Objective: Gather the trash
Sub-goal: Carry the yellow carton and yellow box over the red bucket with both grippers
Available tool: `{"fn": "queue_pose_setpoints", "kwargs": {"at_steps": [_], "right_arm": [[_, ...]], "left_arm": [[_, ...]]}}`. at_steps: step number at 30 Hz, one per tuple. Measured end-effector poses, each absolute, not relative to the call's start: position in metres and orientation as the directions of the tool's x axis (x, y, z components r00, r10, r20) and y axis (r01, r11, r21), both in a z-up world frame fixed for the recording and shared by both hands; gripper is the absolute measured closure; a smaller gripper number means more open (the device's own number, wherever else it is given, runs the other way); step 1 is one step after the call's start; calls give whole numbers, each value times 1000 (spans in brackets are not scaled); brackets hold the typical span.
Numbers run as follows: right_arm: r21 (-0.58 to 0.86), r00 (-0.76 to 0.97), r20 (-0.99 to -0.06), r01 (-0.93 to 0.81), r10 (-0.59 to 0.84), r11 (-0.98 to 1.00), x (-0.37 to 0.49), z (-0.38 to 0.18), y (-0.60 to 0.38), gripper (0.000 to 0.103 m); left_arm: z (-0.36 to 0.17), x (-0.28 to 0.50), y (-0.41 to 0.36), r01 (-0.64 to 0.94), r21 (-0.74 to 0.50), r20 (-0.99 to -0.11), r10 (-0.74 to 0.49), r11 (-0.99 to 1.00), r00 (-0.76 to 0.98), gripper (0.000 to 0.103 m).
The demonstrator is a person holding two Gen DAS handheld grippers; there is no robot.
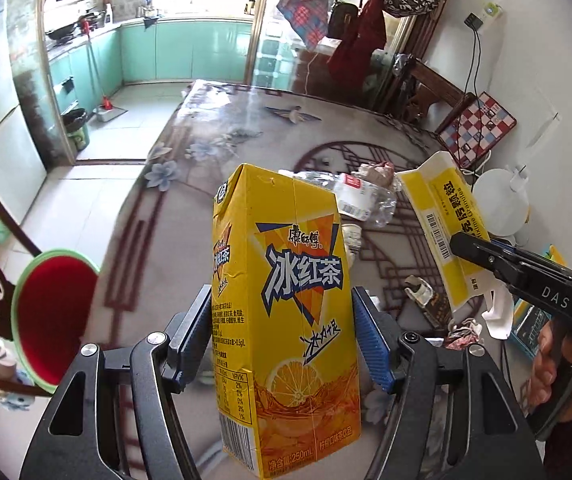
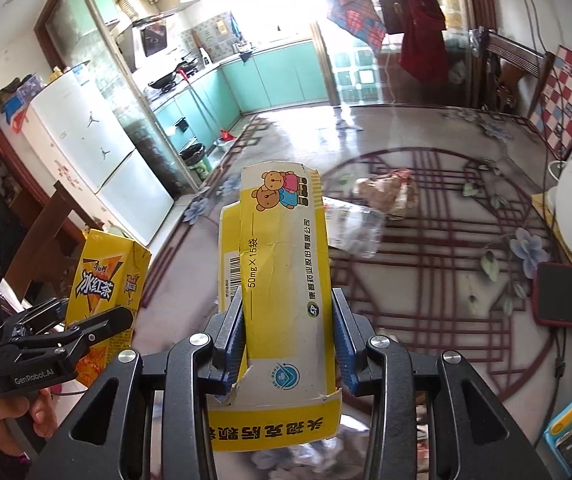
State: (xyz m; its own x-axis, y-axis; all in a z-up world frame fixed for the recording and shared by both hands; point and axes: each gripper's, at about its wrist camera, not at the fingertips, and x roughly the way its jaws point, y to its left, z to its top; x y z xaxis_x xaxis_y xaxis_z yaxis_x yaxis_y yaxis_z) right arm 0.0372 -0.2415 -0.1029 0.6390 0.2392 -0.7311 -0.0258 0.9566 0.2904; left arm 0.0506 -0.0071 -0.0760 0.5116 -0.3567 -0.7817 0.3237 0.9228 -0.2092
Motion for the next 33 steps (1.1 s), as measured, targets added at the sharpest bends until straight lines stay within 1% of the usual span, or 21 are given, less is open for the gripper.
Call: {"fn": "queue_pose_setpoints", "kwargs": {"at_steps": [17,26,33], "right_arm": [[268,618,-745,-67,251,961,69,-102,-118,66],[263,582,-759,-135,291,955,89,-109,-38,66],[267,546,-772,-185,325,946,106,-119,18,66]], "left_arm": [[-87,76,95,293,-225,-783,-351,929,513,38],[-104,90,162,209,-219,-799,-298,953,522,38],[-123,101,212,121,-199,-831,-232,973,505,38]]}}
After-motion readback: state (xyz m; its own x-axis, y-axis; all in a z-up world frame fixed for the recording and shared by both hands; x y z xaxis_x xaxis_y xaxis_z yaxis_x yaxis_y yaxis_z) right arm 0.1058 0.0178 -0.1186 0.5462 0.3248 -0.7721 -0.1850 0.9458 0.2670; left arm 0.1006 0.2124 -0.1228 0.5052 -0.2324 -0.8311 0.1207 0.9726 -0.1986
